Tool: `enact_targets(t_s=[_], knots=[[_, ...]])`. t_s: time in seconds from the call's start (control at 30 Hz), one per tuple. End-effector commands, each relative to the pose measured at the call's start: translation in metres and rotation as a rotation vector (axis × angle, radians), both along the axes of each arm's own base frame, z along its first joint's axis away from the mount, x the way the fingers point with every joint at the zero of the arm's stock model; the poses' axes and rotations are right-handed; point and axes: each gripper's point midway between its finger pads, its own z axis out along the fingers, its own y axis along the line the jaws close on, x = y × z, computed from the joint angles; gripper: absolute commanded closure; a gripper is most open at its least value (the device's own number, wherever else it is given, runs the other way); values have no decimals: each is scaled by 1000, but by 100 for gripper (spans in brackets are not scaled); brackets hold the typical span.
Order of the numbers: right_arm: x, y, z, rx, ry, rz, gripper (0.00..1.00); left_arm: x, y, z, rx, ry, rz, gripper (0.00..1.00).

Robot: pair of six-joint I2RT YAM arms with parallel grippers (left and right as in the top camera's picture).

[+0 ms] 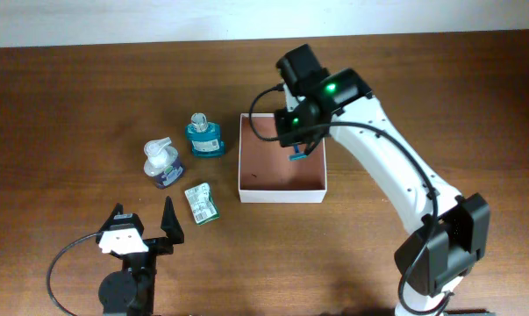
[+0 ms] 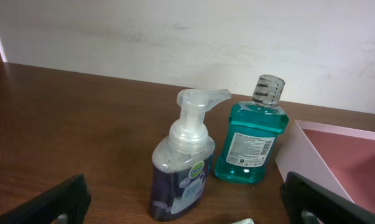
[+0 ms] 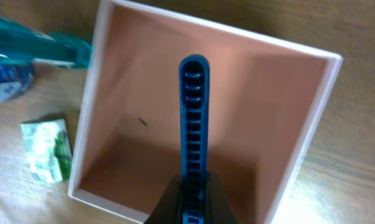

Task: Pack container
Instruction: 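Lift the razor and carry it over the pink box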

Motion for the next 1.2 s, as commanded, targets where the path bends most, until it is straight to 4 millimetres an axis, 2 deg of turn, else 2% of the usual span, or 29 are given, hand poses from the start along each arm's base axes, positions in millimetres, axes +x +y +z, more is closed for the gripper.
enact_targets(t_s=[0.0,0.37,0.57,0.77,0.97,1.17], knots=[[5,10,-9,-28,-15,-36,96,0,0,-2,8,-2,-4,1],[8,8,-65,-115,88,-99,96,0,0,-2,8,-2,-4,1],[7,6,-86,-149,130,-105,96,0,0,-2,8,-2,-4,1],[4,-15,-93,-248,137,-152,96,0,0,-2,8,-1,-4,1],[5,-21,-94,-252,142,-187,96,0,0,-2,8,-1,-4,1],[6,-29,-105,-244,161,-238,96,0,0,-2,8,-1,-4,1]])
